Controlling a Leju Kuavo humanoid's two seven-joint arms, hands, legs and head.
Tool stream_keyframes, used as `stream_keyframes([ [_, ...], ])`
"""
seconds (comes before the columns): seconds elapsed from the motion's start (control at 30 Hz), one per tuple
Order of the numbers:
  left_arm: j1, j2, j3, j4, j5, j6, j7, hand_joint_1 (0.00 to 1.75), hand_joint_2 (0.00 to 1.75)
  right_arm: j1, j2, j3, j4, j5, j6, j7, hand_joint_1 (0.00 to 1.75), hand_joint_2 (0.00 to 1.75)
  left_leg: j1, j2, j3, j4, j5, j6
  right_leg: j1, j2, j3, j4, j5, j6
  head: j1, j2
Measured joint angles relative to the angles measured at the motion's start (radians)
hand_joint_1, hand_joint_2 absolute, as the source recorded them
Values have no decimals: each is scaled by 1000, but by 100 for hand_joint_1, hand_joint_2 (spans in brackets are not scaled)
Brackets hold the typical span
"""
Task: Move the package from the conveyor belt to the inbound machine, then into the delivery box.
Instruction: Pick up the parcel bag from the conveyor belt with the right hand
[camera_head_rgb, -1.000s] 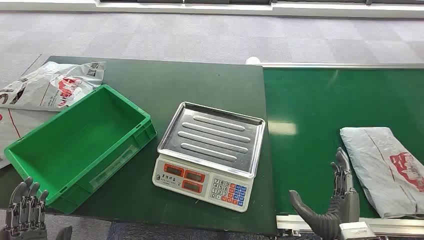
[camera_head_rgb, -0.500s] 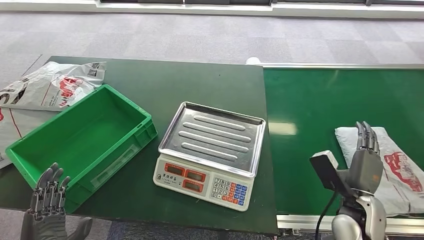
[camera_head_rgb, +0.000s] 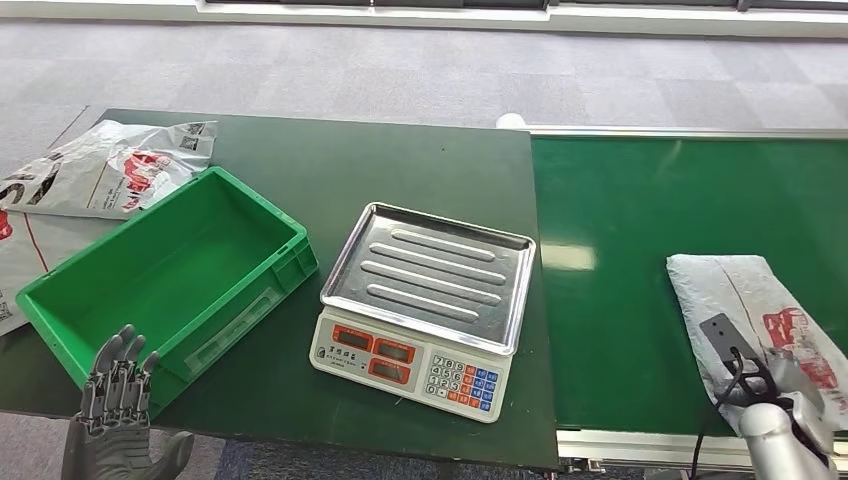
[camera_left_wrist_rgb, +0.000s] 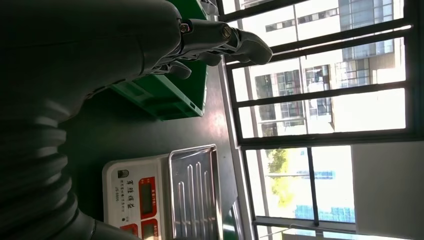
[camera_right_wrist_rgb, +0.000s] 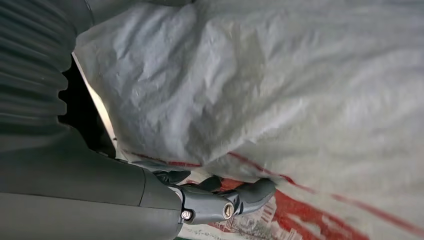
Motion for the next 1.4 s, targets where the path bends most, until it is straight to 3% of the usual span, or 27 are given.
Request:
stream_keyframes([
  [0.07, -7, 17, -10, 17, 6, 12, -4, 0, 175, -13, -19, -24, 73, -41, 36, -18, 0, 175, 0, 0, 0, 0, 0, 0, 0, 0, 0, 0, -1, 0, 0, 0],
  [0.1, -12, 24, -14, 25, 8, 16, -5, 0, 175, -20, -27, -34, 102, -55, 48, -22, 8, 175, 0, 0, 1, 0, 0, 0, 1, 0, 1, 0, -1, 0, 0, 0],
  [0.2, -22, 38, -25, 42, 9, 20, -6, 0, 175, -42, -47, -53, 169, -74, 68, -27, 139, 175, 2, 0, 3, 0, -1, 1, 2, -1, 4, -2, -2, 1, 0, 0],
  [0.23, -23, 41, -27, 46, 9, 20, -6, 0, 175, -48, -50, -56, 184, -77, 72, -27, 175, 175, 2, 0, 3, 0, -1, 1, 2, -2, 5, -3, -2, 1, 0, 0],
  [0.4, -31, 57, -39, 63, 16, 38, -5, 0, 175, -62, -56, -61, 222, -97, 62, -57, 175, 175, 3, -2, 5, 0, -1, 3, 3, -4, 12, -7, -1, 3, 0, 0],
  [0.6, -32, 69, -40, 61, 30, 60, 8, 0, 175, -79, -35, -60, 217, -131, -28, -105, 175, 175, 3, -1, 4, 1, -1, 3, 2, -2, 13, -7, 2, 5, 0, 0],
  [0.77, -32, 72, -40, 55, 36, 75, 4, 0, 175, -79, 11, -46, 135, -239, -141, -233, 175, 175, 2, 0, -4, 1, 0, 3, 2, 0, 10, -6, 2, 5, 0, 0],
  [0.9, -32, 81, -52, 57, 43, 97, -17, 0, 175, -63, 41, 1, -10, -392, -215, -316, 175, 175, 2, 0, -1, 1, 3, 3, 2, -1, 4, -4, 4, 4, 0, 0],
  [1.07, -34, 104, -88, 72, 50, 138, -50, 0, 175, -11, 76, 94, -307, -622, -305, -437, 175, 175, 2, 0, -6, 1, 4, 3, 2, 0, -1, -2, 4, 4, 0, 0],
  [1.23, -34, 123, -121, 83, 57, 180, -68, 0, 175, 18, 97, 220, -579, -716, -406, -495, 175, 175, 2, 0, -7, 0, 4, 2, 2, 0, -3, -2, 4, 4, 0, 0],
  [1.4, -34, 141, -151, 86, 59, 212, -80, 0, 175, 10, 100, 361, -751, -737, -432, -489, 175, 175, 2, 0, -7, 0, 4, 2, 2, 0, -3, -1, 4, 4, 0, 0],
])
